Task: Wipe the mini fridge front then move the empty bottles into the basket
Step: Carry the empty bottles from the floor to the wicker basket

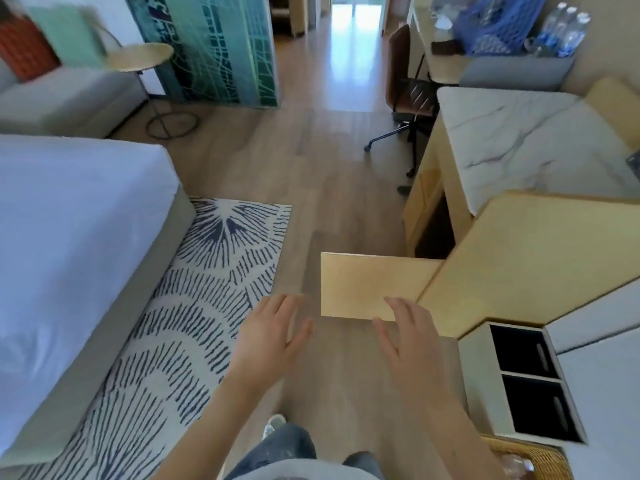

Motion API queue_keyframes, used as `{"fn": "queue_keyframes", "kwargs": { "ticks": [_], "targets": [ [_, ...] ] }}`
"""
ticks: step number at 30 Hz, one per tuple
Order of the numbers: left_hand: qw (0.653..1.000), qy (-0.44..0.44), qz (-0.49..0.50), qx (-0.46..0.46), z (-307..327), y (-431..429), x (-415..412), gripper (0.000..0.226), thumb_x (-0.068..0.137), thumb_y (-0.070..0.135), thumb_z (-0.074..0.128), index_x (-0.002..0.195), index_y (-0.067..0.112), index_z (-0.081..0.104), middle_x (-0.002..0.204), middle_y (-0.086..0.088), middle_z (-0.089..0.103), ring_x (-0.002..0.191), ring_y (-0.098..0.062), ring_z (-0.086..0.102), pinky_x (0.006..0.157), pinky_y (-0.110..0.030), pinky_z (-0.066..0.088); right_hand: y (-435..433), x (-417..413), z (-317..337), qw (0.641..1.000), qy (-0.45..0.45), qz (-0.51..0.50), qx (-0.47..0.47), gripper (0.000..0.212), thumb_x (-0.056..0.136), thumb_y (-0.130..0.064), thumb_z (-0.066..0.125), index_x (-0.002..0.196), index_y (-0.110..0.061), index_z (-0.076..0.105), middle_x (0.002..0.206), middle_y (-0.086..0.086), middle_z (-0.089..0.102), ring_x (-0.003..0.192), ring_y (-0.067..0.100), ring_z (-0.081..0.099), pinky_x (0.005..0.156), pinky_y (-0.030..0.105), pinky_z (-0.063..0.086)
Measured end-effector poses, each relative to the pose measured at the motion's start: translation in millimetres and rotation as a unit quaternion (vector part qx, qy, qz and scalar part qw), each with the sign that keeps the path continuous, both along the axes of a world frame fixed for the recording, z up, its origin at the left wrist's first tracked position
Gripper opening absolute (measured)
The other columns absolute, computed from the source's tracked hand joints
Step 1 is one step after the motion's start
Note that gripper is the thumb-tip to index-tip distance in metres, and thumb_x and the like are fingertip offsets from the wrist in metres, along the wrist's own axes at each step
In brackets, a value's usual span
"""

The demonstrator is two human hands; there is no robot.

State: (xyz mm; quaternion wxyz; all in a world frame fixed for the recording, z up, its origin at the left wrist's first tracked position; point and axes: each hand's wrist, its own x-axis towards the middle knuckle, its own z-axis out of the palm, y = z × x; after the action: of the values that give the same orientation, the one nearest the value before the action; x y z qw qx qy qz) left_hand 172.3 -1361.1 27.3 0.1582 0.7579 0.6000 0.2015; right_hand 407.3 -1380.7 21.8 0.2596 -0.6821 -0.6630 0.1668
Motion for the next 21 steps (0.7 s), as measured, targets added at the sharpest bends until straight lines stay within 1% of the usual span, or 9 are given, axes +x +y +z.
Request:
{"fn": "queue_keyframes", "kwargs": {
  "ticks": [2,5,7,9,11,13,15,17,21],
  "targets": [
    [1.000,0.009,0.013,-0.004,1,15,-50,0.055,0.096,0.050,0.036,0.126,0.013,0.062,0.117,0.001,0.065,0.106,-0.020,0.060,0.086,-0.036,0.052,23,-48,-3,1.000,0.008,0.021,0.001,0.046,0.100,-0.041,0.048,0.134,-0.012,0.059,0.132,0.006,0.060,0.123,0.022,0.052,0.102,0.037,0.046],
    [0.999,0.013,0.035,0.001,10,37,-116,0.053,0.096,0.049,0.037,0.125,0.012,0.062,0.114,-0.001,0.066,0.103,-0.023,0.061,0.085,-0.040,0.053,56,-109,-3,0.999,0.020,0.040,0.008,0.039,0.100,-0.031,0.057,0.132,-0.008,0.061,0.126,0.008,0.062,0.117,0.023,0.053,0.097,0.031,0.043],
    [0.998,0.012,0.057,0.005,15,54,-151,0.053,0.096,0.049,0.038,0.124,0.011,0.063,0.114,-0.001,0.066,0.104,-0.023,0.061,0.085,-0.041,0.054,78,-141,-1,0.998,0.027,0.044,0.021,0.039,0.100,-0.033,0.057,0.128,-0.007,0.062,0.121,0.008,0.064,0.113,0.020,0.053,0.093,0.027,0.040],
    [0.997,0.004,0.073,-0.003,17,73,-178,0.053,0.097,0.050,0.038,0.126,0.013,0.061,0.117,0.001,0.065,0.108,-0.022,0.059,0.089,-0.040,0.053,100,-165,-1,0.998,0.027,0.043,0.038,0.046,0.101,-0.043,0.049,0.124,-0.006,0.064,0.117,0.008,0.065,0.108,0.017,0.051,0.091,0.029,0.041],
    [0.997,0.001,0.074,-0.012,14,93,-195,0.054,0.097,0.050,0.037,0.128,0.013,0.060,0.118,0.001,0.064,0.109,-0.022,0.058,0.090,-0.041,0.052,123,-182,-3,0.998,0.024,0.035,0.048,0.051,0.097,-0.045,0.042,0.122,-0.005,0.063,0.113,0.008,0.065,0.104,0.018,0.053,0.088,0.030,0.042],
    [0.997,0.007,0.070,-0.022,9,115,-203,0.056,0.096,0.050,0.036,0.128,0.011,0.061,0.117,-0.002,0.065,0.108,-0.023,0.059,0.090,-0.042,0.052,146,-192,-8,0.998,0.014,0.032,0.047,0.051,0.096,-0.043,0.041,0.120,-0.004,0.064,0.110,0.010,0.066,0.101,0.024,0.058,0.086,0.031,0.043],
    [0.997,0.012,0.070,-0.038,2,139,-205,0.059,0.095,0.051,0.034,0.129,0.011,0.060,0.118,-0.003,0.065,0.109,-0.023,0.058,0.091,-0.042,0.052,169,-198,-14,0.999,0.005,0.039,0.036,0.052,0.097,-0.044,0.040,0.120,-0.005,0.065,0.112,0.009,0.067,0.102,0.025,0.060,0.088,0.030,0.045],
    [0.996,0.004,0.070,-0.047,-7,166,-204,0.061,0.094,0.052,0.033,0.128,0.010,0.061,0.118,-0.002,0.065,0.108,-0.023,0.059,0.090,-0.042,0.052,196,-199,-23,0.999,0.005,0.047,0.025,0.051,0.099,-0.046,0.040,0.123,-0.009,0.065,0.116,0.006,0.067,0.107,0.022,0.060,0.092,0.032,0.048],
    [0.996,0.012,0.058,-0.063,-24,235,-203,0.060,0.094,0.052,0.035,0.127,0.011,0.062,0.117,0.000,0.066,0.107,-0.021,0.060,0.091,-0.038,0.052,269,-199,-43,0.999,0.004,0.040,0.000,0.040,0.101,-0.039,0.052,0.126,-0.010,0.063,0.120,0.006,0.065,0.112,0.023,0.058,0.095,0.035,0.048]
  ]
}}
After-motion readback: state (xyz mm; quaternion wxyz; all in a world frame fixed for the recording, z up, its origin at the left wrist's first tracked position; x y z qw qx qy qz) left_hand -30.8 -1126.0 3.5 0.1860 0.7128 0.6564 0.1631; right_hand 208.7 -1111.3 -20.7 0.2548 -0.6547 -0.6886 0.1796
